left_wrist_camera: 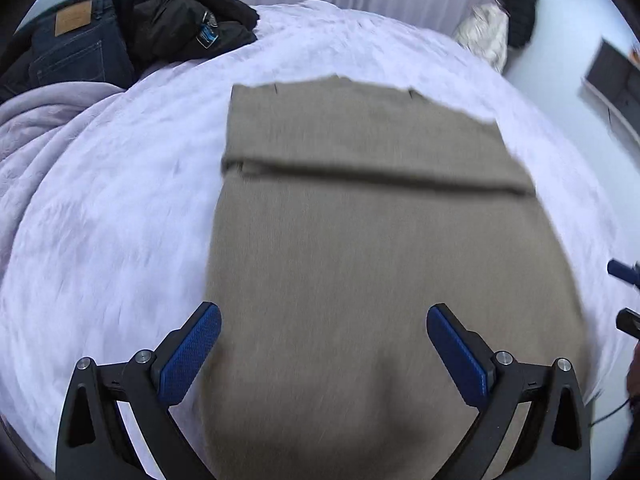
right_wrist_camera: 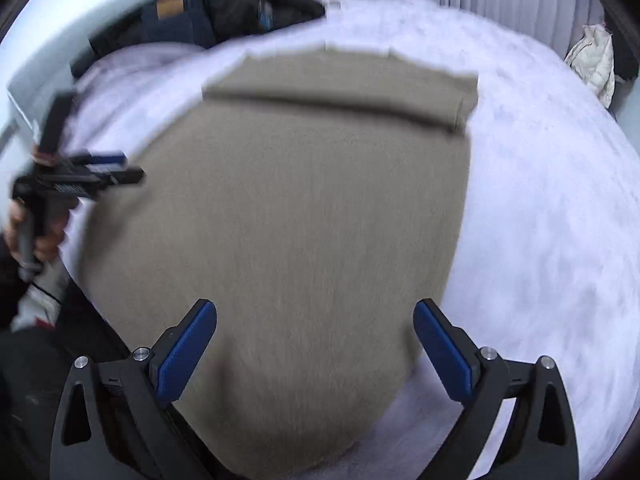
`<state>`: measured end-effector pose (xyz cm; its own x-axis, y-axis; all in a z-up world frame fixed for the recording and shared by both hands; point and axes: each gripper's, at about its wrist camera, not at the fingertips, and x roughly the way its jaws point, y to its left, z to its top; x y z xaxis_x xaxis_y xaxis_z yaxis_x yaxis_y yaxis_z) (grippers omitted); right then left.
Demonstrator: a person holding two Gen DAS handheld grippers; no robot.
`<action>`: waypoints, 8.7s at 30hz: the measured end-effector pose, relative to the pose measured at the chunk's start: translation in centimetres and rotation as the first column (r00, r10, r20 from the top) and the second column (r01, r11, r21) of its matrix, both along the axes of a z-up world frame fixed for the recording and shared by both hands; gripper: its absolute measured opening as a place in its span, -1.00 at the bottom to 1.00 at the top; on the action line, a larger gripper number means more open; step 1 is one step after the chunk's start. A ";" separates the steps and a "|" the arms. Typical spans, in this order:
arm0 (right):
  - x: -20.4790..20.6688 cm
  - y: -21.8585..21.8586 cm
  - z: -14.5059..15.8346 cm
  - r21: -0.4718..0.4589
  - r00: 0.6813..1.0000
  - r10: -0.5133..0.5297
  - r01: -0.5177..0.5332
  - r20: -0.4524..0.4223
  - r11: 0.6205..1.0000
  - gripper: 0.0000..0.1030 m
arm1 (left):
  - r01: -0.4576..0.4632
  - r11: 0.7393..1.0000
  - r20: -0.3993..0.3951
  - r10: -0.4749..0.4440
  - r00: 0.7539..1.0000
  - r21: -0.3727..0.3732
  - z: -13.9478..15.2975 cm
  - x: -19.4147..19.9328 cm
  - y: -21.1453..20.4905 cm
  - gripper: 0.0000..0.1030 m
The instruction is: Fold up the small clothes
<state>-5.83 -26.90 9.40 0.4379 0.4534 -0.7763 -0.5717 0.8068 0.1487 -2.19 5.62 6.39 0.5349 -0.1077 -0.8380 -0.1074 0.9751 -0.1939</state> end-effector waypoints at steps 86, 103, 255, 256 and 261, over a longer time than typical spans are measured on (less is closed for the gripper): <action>-9.2 -2.8 -8.9 0.217 0.994 -0.080 0.095 -0.077 0.971 -0.54 | 0.089 0.991 0.047 -0.085 0.995 -0.099 -5.3 -17.8 0.3 -0.52; -10.1 -1.5 -7.1 0.168 0.997 -0.072 0.078 -0.038 0.983 -0.72 | 0.081 0.996 0.005 -0.081 0.997 0.030 -4.8 -17.5 -1.3 -0.60; 13.0 9.4 -3.8 -0.147 0.942 -0.315 0.331 0.117 0.932 0.79 | -0.108 0.991 0.104 0.100 0.990 0.074 -2.5 6.6 -2.7 0.99; 12.9 10.4 -4.3 -0.185 0.945 -0.294 0.318 0.145 0.930 0.78 | -0.109 0.988 0.084 0.101 0.991 0.106 -3.1 6.9 -3.1 0.99; 14.0 9.5 -7.2 -0.242 0.937 -0.334 0.348 0.099 0.905 0.78 | -0.141 0.985 -0.002 0.142 0.990 0.102 -6.0 7.2 -1.0 0.99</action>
<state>8.14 -17.44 2.21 0.5752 0.0611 -0.8157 -0.2561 0.9605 -0.1087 5.00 4.67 0.40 0.5308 0.0545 -0.8458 -0.2471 0.9645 -0.0930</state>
